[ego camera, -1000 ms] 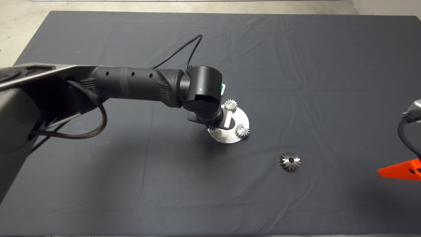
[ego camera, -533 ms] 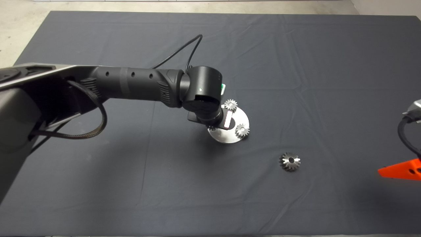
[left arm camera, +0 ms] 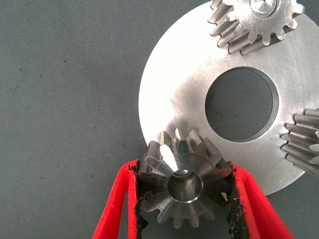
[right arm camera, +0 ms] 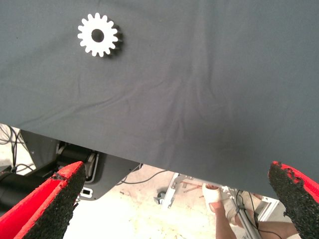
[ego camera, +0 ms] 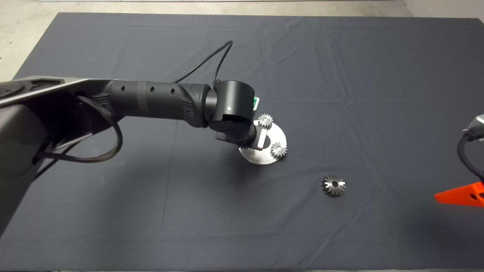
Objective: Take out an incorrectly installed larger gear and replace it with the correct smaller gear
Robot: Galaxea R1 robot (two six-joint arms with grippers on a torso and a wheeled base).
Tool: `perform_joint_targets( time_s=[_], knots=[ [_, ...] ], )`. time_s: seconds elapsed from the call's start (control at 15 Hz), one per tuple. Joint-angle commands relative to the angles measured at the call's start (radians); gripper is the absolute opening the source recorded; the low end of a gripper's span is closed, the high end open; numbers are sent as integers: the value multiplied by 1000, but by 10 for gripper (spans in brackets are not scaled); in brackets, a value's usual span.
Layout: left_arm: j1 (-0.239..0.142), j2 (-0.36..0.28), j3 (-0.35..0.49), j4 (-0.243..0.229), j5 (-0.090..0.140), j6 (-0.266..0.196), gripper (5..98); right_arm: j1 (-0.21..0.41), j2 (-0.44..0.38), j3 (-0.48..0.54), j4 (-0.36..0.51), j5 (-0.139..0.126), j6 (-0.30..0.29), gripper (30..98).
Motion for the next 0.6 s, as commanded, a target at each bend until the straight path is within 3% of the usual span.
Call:
perform_joint_targets(
  time_s=[0.0, 0.53],
  knots=[
    [-6, 0, 25, 8, 8, -4, 300, 15, -2, 4, 34, -31, -3, 969],
    [5, 3, 19, 9, 8, 0, 301, 15, -2, 4, 35, -31, -3, 969]
  ],
)
